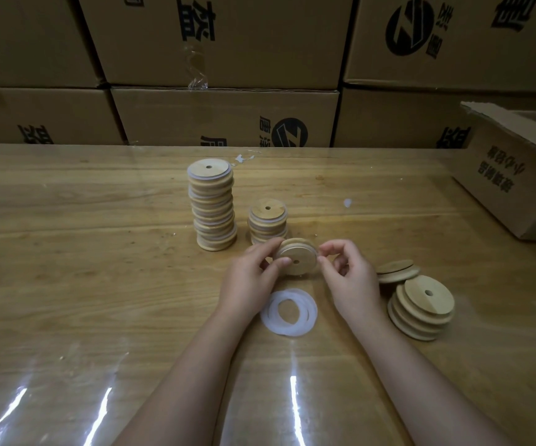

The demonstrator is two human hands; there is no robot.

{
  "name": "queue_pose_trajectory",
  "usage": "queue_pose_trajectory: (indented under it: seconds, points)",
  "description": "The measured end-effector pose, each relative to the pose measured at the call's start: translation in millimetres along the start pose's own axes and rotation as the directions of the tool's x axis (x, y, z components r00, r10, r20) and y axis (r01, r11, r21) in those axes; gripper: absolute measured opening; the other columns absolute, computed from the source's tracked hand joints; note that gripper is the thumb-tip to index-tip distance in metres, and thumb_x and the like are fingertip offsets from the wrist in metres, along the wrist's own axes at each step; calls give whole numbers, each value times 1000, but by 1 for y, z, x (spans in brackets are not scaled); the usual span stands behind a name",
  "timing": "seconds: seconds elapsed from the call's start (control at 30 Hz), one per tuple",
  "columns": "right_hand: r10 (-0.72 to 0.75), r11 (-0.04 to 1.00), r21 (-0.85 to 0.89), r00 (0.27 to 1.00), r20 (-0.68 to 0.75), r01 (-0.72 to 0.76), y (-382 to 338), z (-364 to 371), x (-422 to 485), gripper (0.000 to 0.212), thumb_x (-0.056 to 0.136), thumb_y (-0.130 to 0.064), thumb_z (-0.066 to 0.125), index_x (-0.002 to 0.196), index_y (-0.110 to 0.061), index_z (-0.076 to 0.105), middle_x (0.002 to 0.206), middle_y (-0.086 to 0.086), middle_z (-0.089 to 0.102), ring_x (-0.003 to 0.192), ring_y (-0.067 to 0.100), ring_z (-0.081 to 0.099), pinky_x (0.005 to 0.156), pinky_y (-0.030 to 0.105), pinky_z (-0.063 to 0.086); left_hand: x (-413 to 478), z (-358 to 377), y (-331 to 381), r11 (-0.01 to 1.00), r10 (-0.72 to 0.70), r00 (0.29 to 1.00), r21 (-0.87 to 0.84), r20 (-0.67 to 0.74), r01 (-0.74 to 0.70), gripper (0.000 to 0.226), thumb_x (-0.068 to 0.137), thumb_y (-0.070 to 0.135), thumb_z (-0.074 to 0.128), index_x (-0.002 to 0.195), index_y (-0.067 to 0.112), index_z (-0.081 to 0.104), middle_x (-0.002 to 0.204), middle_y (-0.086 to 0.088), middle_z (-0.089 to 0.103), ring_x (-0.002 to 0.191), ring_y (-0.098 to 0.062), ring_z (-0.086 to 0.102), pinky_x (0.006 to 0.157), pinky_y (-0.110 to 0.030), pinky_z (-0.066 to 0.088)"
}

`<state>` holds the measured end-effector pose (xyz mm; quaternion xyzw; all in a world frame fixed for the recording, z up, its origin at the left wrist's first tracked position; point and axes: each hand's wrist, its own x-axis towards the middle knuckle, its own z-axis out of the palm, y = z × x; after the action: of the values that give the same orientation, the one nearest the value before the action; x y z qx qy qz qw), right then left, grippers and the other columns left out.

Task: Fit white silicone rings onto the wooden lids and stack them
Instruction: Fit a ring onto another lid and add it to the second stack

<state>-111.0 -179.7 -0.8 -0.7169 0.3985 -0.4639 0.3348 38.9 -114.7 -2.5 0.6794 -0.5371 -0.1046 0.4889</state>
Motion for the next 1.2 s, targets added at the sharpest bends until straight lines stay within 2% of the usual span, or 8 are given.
queue_pose_trajectory:
  seconds: [0.2, 0.3, 0.43, 0.53, 0.63, 0.73, 0.93, 1.2]
  points:
    - [-28, 1000, 10, 999, -27, 28, -1, -1, -1, 34, 81, -6, 66, 79, -38, 55, 54, -14, 47, 53, 3, 42, 51, 12, 34, -1, 0, 1, 997, 53, 998, 49, -29, -51, 35, 84, 22, 69, 118, 18, 64, 96, 8, 63, 69, -10, 51, 67, -22, 41]
    - [-53, 999, 6, 998, -30, 53, -1, -1, -2, 35, 81, -6, 65, 78, -39, 53, 57, -19, 51, 52, 4, 43, 51, 11, 33, -1, 0, 2, 996, 67, 997, 67, -22, -66, 35, 84, 22, 68, 119, 17, 64, 97, 4, 65, 71, -13, 52, 69, -28, 43]
    - [-78, 997, 0, 995, -57, 78, -1, -1, -3, 34, 81, -8, 66, 78, -39, 54, 53, -13, 44, 52, 4, 42, 52, 11, 33, -1, 0, 2, 1000, 10, 1000, 25, 4, -10, 36, 85, 26, 66, 120, 20, 63, 100, 8, 65, 70, -7, 51, 70, -25, 43]
    - [-74, 997, -1, 996, -43, 74, -1, -1, -2, 30, 82, -8, 66, 81, -36, 54, 58, -19, 51, 54, 4, 44, 52, 11, 35, 0, 1, 1, 998, -59, 997, -25, 45, 60, 35, 85, 28, 66, 120, 23, 61, 100, 7, 65, 71, -5, 53, 70, -24, 43]
    - [-48, 999, -14, 999, -13, 47, 1, 0, -1, 24, 82, -9, 66, 83, -32, 57, 58, -15, 50, 55, 4, 44, 52, 12, 35, 1, 0, 2, 989, -79, 996, -120, 44, 83, 30, 84, 23, 68, 111, 33, 60, 92, 7, 64, 68, -4, 53, 67, -22, 43]
    - [-9, 999, -48, 1000, 16, 10, 3, 2, 0, 19, 81, -9, 66, 85, -26, 59, 61, -14, 50, 55, 3, 45, 51, 12, 35, 1, -2, 3, 986, -81, 996, -142, 20, 83, 35, 80, 20, 71, 94, 46, 52, 88, 10, 62, 64, -1, 51, 64, -20, 43]
    - [61, 997, -47, 998, 25, -60, 6, 3, 3, 18, 80, -8, 67, 86, -24, 60, 58, -14, 48, 52, 0, 45, 50, 9, 35, 0, 0, 3, 987, -93, 996, -134, -17, 90, 30, 79, 22, 72, 82, 41, 49, 82, 14, 60, 61, -4, 53, 61, -26, 44]
    - [114, 993, -41, 992, 58, -112, 9, 3, 4, 23, 81, -12, 66, 80, -31, 55, 61, -3, 53, 52, 2, 44, 50, 15, 37, 1, 0, 1, 982, -129, 991, -142, -34, 123, 21, 80, 26, 71, 84, 33, 52, 85, 19, 63, 67, -10, 60, 66, -35, 50]
